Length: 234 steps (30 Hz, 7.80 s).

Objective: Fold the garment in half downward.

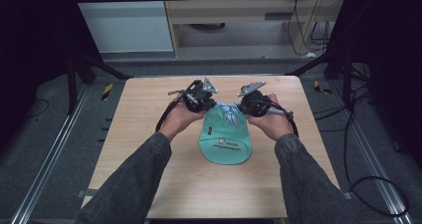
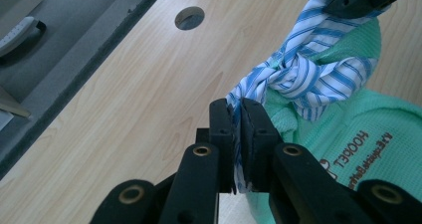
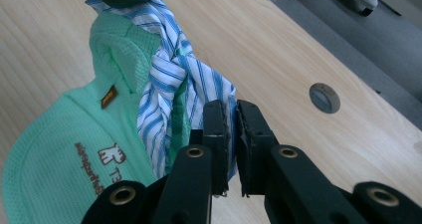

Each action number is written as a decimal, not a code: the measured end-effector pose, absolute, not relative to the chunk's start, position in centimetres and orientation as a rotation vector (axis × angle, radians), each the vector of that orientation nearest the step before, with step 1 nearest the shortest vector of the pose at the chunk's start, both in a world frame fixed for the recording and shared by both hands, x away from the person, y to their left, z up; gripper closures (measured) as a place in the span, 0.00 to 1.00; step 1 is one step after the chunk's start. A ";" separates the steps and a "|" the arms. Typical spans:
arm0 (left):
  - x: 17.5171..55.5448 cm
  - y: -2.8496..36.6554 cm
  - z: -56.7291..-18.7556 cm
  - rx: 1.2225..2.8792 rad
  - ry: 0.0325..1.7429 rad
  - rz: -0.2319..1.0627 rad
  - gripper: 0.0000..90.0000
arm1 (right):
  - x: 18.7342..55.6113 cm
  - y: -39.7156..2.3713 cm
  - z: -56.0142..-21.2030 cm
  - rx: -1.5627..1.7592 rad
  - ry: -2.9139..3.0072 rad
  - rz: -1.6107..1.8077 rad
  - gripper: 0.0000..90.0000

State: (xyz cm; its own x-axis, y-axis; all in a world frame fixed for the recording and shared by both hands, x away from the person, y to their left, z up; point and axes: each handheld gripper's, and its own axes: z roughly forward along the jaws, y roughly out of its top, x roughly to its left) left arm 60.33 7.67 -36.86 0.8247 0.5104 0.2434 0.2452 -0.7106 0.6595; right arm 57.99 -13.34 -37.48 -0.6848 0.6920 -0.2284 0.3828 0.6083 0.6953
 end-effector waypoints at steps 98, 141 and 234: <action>49.1 10.4 -45.4 2.327 0.474 0.384 0.92 | 46.3 -14.0 -44.2 0.675 2.476 0.872 0.92; 46.8 10.8 -48.2 2.395 0.370 0.346 0.94 | 43.4 -14.0 -47.6 0.667 2.577 0.876 0.96; 58.7 20.0 -50.7 2.145 1.053 0.478 0.05 | 56.0 -23.0 -51.1 1.589 1.932 0.833 0.02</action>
State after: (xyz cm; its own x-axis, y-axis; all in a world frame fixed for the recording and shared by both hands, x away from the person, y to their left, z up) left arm 58.71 20.05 -50.72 0.6033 0.7971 0.0243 0.5429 -0.4329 0.7196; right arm 56.00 -23.04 -51.13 -0.1942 0.9810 0.0022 0.6753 0.1320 0.7256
